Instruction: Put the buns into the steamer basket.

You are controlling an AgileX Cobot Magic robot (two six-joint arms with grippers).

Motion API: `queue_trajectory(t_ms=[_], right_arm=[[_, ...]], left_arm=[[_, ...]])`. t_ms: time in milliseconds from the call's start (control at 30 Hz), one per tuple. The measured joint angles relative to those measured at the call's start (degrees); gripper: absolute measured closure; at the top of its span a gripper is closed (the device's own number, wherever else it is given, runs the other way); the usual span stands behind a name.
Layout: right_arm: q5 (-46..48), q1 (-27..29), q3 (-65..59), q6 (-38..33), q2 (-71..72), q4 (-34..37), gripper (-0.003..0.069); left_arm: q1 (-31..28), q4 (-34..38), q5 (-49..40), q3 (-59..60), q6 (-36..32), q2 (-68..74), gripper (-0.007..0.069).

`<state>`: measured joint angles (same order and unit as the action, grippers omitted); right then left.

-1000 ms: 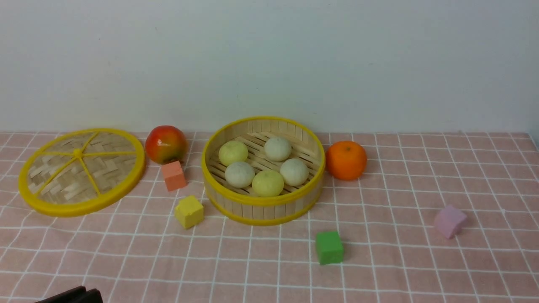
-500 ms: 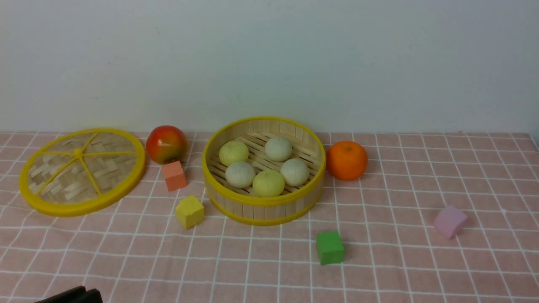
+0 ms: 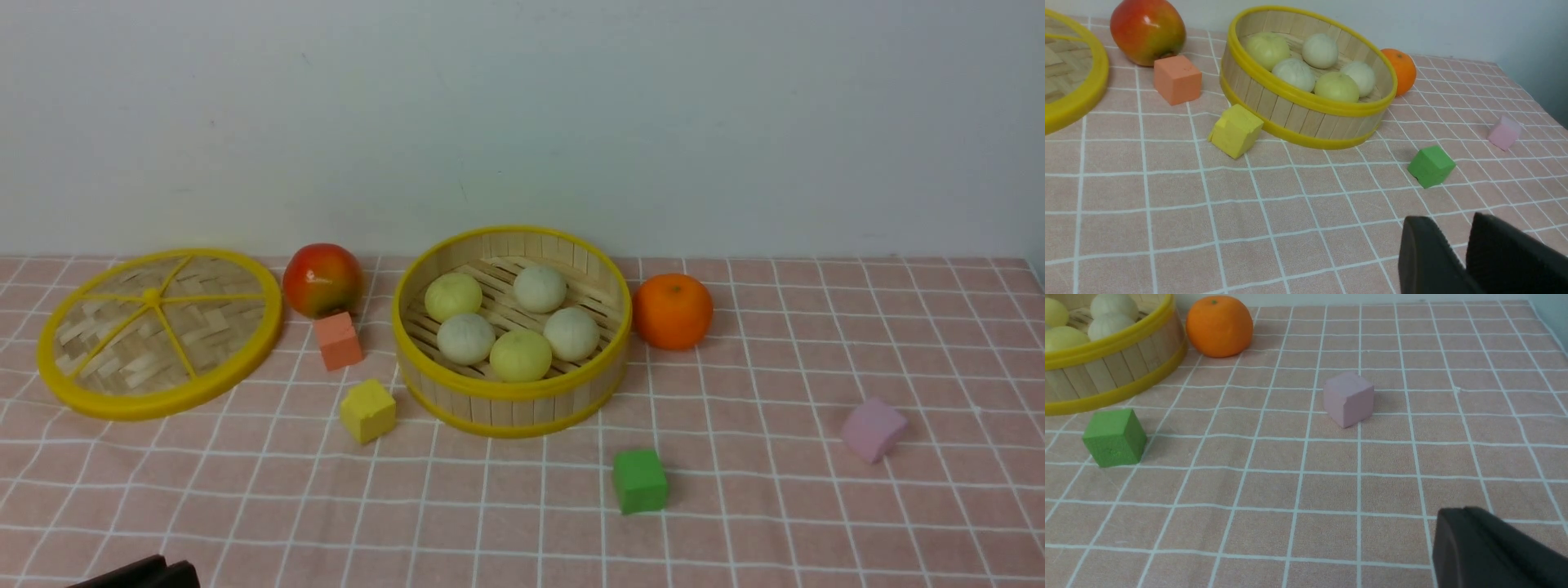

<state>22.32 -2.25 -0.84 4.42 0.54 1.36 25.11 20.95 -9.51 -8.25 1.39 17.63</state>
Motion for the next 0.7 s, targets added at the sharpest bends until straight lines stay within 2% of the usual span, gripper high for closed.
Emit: queue_trajectory(t_ms=[200,333,433,567,700], right_arm=[[0.0,0.0,0.0,0.0,0.0,0.0,0.0664],[0.0,0.0,0.0,0.0,0.0,-0.05,0.0659],[0.0,0.0,0.0,0.0,0.0,-0.05,0.0659],[0.0,0.0,0.0,0.0,0.0,-0.05,0.0657],[0.0,0.0,0.0,0.1,0.0,-0.05,0.0655]], left_arm=[[0.0,-0.39,0.99,0.05,-0.08,0.0,0.0441],[-0.05,-0.84,5.7,0.1,-0.38,0.0,0.0441],[-2.27,-1.7,10.23,0.77,-0.16,-0.69,0.0441],[-10.82,-3.31,13.73,3.22,4.98,-5.76,0.0441],[-18.31,-10.51,12.36,7.56,12.47,-12.91,0.0463]])
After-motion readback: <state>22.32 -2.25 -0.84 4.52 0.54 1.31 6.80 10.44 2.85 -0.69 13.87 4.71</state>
